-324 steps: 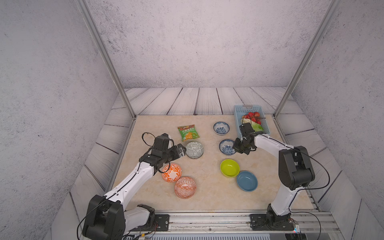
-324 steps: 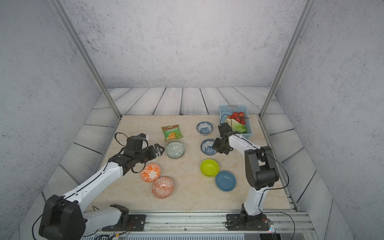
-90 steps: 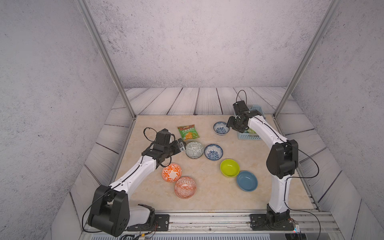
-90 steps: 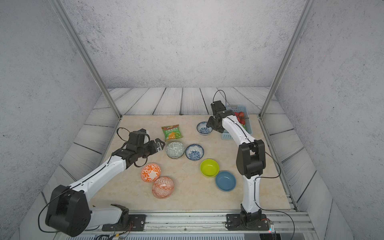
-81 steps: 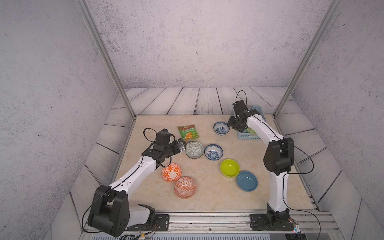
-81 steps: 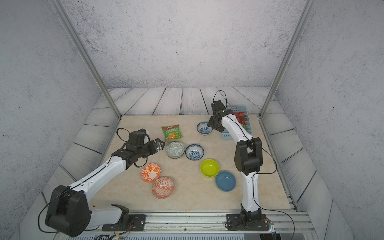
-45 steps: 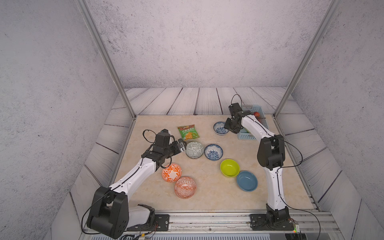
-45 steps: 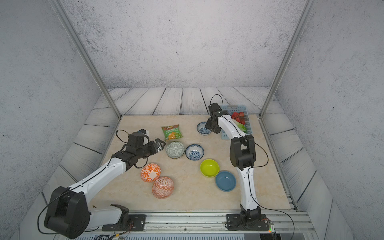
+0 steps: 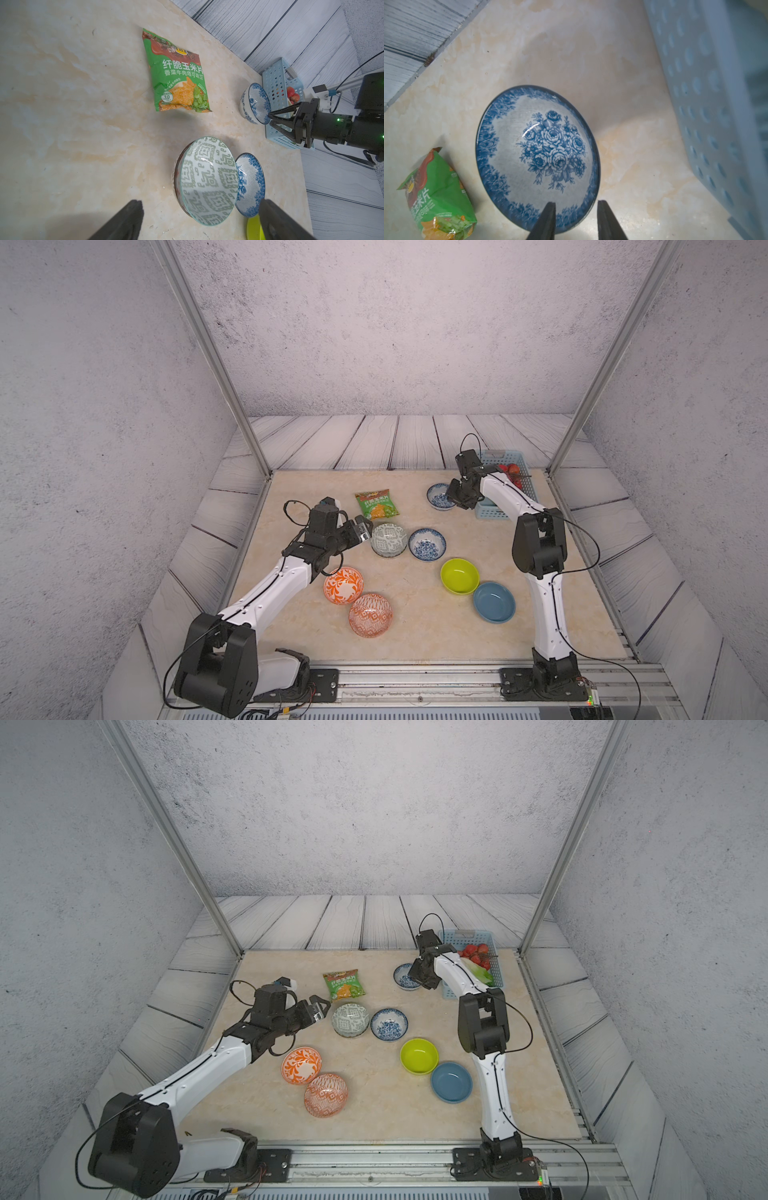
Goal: Stack the bowls
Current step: Pick up the bowl from the center of the board.
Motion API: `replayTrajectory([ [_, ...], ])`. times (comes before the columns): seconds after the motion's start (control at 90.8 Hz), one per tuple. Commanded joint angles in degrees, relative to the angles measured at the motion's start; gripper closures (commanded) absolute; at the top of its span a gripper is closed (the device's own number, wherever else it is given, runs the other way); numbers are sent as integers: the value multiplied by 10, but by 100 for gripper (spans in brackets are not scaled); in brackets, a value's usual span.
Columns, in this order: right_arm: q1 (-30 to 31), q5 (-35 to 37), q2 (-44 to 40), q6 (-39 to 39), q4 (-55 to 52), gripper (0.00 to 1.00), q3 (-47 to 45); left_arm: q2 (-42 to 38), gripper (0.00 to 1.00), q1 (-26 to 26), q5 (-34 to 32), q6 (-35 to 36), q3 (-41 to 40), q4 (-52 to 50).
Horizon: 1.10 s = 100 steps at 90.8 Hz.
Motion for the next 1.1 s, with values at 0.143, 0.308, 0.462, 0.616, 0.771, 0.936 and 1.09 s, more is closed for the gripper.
replayTrajectory([
  [0.143,0,-6,22,6,1,65,-7,0,7,6,11,-6,-10,13],
  [0.308,0,-7,25,6,0,68,-7,1,7,8,13,-7,-12,16],
  [0.462,-1,-13,25,3,1,86,-9,2,7,10,17,-8,-13,19],
  [0.616,0,-18,17,1,1,97,-15,3,8,11,19,-8,-14,21],
  [0.771,0,-30,-7,-7,8,100,-27,4,8,12,20,-8,-15,24],
  [0.936,0,-52,-34,-22,0,100,-35,5,8,12,19,-7,-15,24],
  [1.09,1,-74,-79,-29,-1,100,-65,4,8,12,19,-4,-15,24],
])
